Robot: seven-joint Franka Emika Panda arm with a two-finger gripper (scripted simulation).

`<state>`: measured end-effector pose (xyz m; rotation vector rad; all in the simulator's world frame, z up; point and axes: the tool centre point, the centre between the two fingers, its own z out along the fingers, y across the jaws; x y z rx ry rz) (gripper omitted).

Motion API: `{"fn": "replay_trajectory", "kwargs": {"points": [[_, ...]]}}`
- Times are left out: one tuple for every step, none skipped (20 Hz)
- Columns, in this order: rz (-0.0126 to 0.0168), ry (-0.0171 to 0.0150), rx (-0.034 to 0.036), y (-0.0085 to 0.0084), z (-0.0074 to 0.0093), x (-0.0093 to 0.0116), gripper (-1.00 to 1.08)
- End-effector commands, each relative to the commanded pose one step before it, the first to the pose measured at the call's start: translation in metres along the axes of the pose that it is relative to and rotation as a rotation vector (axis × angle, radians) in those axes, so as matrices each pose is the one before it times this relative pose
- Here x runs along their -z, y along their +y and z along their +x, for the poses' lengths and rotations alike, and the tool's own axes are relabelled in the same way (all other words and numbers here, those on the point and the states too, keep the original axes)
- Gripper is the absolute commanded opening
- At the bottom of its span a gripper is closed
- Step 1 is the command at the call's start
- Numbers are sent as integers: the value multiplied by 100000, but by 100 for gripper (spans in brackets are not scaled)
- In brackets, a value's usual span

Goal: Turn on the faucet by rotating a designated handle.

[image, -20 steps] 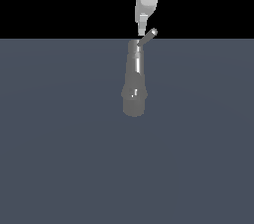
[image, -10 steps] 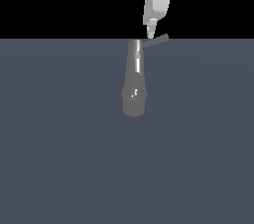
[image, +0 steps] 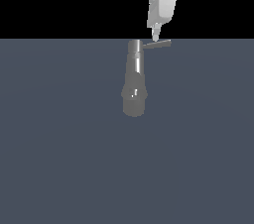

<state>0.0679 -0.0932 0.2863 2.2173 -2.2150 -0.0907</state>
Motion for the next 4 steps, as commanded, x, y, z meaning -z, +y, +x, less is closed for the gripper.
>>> {"fn": "replay_trajectory", "kwargs": {"points": [[-1444, 889, -4503, 239, 3605, -935, -100], [-14, 21, -127, -172, 307, -75, -100], [-14, 22, -136, -171, 309, -75, -100], [0, 0, 0, 0, 0, 0, -100]]}}
